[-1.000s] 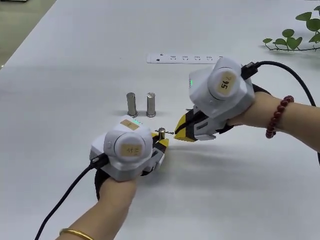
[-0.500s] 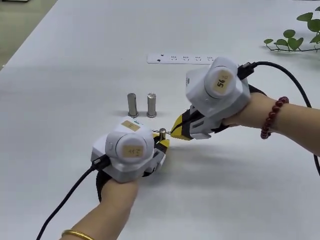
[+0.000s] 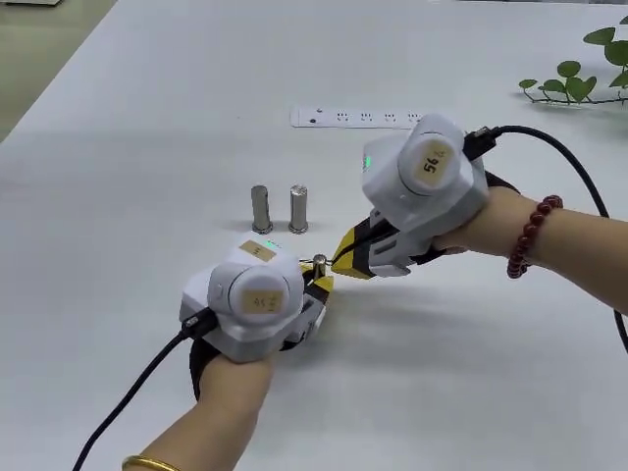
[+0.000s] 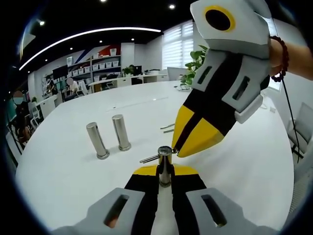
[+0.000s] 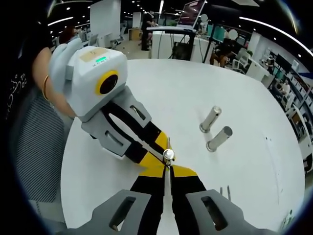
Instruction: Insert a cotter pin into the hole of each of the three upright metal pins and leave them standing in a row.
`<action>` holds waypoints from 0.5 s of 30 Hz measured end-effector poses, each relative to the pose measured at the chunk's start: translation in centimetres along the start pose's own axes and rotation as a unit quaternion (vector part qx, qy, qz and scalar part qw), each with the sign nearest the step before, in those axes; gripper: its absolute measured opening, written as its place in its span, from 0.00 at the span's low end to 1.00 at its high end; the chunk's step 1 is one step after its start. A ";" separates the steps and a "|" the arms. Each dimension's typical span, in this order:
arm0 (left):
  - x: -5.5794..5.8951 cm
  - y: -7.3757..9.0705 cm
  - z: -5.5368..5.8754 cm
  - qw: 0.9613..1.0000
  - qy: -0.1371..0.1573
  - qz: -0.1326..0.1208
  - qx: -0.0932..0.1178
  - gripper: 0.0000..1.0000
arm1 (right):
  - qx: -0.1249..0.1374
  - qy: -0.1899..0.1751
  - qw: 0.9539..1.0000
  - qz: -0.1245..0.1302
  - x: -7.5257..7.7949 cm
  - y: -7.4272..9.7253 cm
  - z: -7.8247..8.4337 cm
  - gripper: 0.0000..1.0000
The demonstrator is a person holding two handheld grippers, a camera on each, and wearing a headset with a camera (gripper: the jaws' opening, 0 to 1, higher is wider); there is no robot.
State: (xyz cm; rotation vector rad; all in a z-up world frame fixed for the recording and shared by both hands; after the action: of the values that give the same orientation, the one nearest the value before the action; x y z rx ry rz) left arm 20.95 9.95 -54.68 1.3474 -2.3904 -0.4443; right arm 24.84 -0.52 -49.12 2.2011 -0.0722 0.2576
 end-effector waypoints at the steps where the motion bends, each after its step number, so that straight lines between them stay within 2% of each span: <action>1: 0.0 0.0 0.0 1.000 0.001 0.000 0.000 0.05 | 0.001 -0.002 1.000 0.002 0.0 0.0 0.1 0.00; 4: 0.0 0.1 0.0 1.000 0.000 -0.001 0.000 0.05 | 0.005 -0.016 1.000 0.013 -0.1 0.1 0.4 0.05; 6: 0.0 0.1 0.0 1.000 -0.003 -0.001 0.000 0.05 | 0.019 -0.041 0.999 0.025 -0.2 0.3 0.7 0.08; 9: 0.0 0.0 0.0 1.000 -0.006 -0.004 0.003 0.05 | 0.044 -0.093 0.994 0.041 -0.5 0.7 1.2 0.13; 11: 0.0 0.0 0.0 1.000 -0.007 -0.005 0.007 0.05 | 0.061 -0.112 0.990 0.063 -0.5 1.0 1.4 0.15; 15: -0.1 -0.1 0.0 1.000 -0.010 -0.008 0.009 0.05 | 0.079 -0.148 0.982 0.085 -0.8 1.6 2.1 0.18</action>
State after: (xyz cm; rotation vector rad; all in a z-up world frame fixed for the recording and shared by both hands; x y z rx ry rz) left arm 21.06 9.95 -54.70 1.3759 -2.4067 -0.4431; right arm 24.17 -3.16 -49.23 2.3806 -0.4183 0.0275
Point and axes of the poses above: the centre of the closed fingertips' face, and the gripper's own axes: y roughly backward along the fingers, x roughly to its right, z roughly out of its underside, the point moved 9 cm from there along y, roughly backward along the fingers, and after that the axes turned 9 degrees about y, right-handed, at the moved point
